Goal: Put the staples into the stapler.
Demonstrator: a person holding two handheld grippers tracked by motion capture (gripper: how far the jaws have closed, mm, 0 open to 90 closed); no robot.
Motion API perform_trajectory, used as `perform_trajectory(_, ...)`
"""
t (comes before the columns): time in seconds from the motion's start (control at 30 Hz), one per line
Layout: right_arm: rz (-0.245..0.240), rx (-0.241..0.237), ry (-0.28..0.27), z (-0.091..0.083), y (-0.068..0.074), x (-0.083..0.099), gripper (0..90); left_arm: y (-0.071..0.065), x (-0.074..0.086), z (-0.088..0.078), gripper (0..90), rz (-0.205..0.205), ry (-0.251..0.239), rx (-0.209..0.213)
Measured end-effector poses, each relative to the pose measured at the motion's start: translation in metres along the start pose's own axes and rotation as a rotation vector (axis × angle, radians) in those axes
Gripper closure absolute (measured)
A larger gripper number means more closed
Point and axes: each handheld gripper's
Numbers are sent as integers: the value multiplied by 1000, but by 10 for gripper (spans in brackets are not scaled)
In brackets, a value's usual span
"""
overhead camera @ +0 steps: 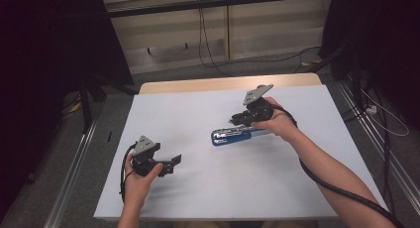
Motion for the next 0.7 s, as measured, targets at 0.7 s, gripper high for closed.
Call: perform_trajectory(0.7,-30,-39,15,11,2,-3,791,0,1,0,50,-5,0,1)
Point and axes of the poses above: each handheld gripper's, and its own axes: z roughly forward along the jaws, x roughly out of its underside, y roughly to its left, and after that the axes turned 3 degrees about x, right-handed
